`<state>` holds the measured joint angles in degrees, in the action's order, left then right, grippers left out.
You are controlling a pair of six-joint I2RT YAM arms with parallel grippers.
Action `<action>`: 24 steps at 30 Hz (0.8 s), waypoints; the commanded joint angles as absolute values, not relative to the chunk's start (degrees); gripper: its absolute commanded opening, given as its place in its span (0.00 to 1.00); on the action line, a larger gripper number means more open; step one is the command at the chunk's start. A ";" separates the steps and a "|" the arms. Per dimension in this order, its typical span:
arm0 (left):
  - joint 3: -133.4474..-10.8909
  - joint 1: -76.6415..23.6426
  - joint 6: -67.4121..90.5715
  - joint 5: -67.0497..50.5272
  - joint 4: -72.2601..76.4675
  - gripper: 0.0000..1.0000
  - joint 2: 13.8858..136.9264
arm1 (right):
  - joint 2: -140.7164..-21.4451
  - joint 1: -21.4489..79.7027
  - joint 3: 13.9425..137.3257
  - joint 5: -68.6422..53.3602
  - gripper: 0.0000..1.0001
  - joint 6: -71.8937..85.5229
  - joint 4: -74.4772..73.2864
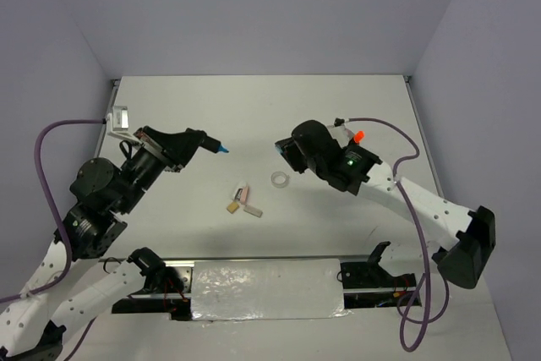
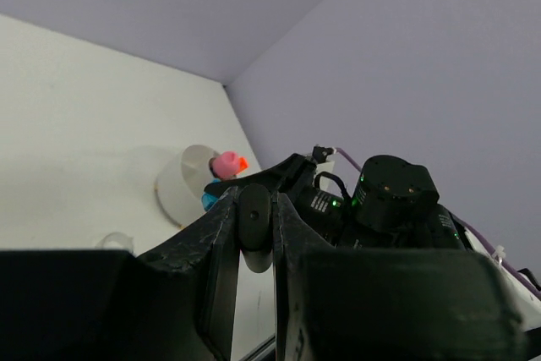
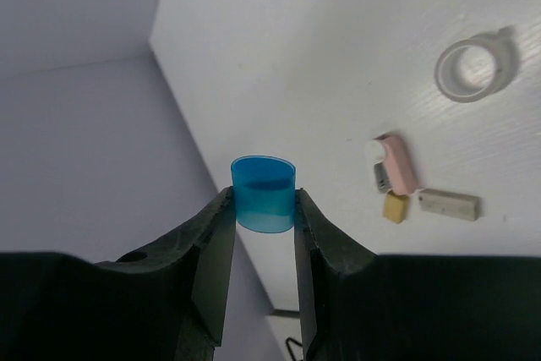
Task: Sort the stationery into containers
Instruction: Pick up the pen cap from the center of the board, then place the pen cap at the center of the board.
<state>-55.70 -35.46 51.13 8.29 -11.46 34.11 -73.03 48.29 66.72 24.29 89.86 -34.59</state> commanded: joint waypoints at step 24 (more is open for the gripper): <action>-55.46 -35.60 54.94 15.47 -8.87 0.00 34.90 | -83.39 43.16 57.39 9.33 0.18 41.89 -35.15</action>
